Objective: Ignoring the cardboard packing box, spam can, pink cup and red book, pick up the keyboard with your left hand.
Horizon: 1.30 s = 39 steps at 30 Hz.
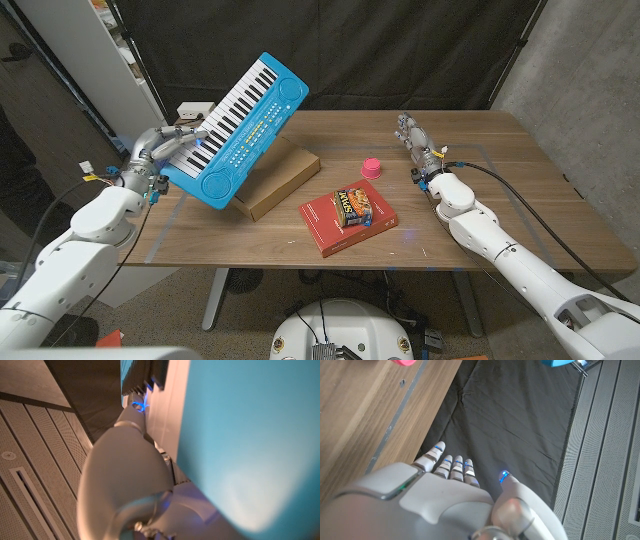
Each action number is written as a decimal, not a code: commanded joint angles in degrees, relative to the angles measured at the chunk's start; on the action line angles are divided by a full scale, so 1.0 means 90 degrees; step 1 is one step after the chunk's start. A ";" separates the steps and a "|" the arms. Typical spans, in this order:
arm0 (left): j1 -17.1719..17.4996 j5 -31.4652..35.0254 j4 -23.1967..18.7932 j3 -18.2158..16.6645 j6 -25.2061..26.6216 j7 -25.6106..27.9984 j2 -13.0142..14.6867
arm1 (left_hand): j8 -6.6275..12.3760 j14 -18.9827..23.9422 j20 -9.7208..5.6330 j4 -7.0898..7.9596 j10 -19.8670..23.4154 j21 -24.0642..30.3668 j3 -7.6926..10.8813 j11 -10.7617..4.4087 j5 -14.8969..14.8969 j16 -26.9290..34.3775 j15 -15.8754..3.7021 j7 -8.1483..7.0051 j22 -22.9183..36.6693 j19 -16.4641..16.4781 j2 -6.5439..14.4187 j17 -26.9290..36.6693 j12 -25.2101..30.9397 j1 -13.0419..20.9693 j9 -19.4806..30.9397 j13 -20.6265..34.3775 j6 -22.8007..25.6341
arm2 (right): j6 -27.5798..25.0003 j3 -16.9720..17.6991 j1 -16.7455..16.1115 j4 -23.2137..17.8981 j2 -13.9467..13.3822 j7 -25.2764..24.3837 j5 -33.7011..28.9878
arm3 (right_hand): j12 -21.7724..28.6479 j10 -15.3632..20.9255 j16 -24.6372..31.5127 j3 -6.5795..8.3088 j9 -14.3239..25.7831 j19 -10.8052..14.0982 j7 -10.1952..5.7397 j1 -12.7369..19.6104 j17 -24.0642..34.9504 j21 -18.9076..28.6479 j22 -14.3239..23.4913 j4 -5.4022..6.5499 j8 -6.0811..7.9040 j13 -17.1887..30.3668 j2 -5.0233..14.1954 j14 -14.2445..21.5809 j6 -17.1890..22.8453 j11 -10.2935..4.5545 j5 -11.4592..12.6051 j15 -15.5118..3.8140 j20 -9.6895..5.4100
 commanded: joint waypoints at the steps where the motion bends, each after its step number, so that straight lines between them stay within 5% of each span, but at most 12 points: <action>1: -0.0089 0.0147 -0.0069 -0.0017 -0.0283 0.0147 -0.0149 | -0.0012 0.0965 -0.0131 0.0051 0.0732 0.0060 0.0095 -0.0696 0.0019 -0.0024 -0.0874 -0.0283 0.0004 -0.0147 0.0688 0.0028 -0.0016 0.0647 0.0028 0.0047 0.0335 | 0.0028 0.0025 -0.0042 -0.0046 -0.0023 -0.0006 -0.0015 | -0.0021 0.0041 -0.0016 0.0013 0.0013 0.0024 0.0052 0.0061 0.0012 0.0000 0.0020 -0.0046 0.0010 0.0018 0.0193 0.0026 0.0009 0.0016 0.0034 -0.0016 -0.0232; 39: -0.0642 0.0282 0.0269 0.0154 -0.0896 -0.0012 -0.0263 | -0.0075 0.0973 -0.0141 0.0057 0.0761 0.0321 0.0118 -0.0703 0.0017 -0.0048 -0.0891 -0.0313 -0.0039 -0.0272 0.0668 0.0093 -0.0097 0.0618 0.0013 0.0164 0.0366 | 0.0021 -0.0074 0.0208 0.0031 0.0064 -0.0122 -0.0319 | -0.0009 0.0086 -0.0005 0.0026 0.0012 0.0057 0.0056 0.0080 0.0009 0.0012 0.0019 -0.0057 0.0023 0.0018 0.0195 0.0068 0.0054 0.0025 0.0034 -0.0037 -0.0262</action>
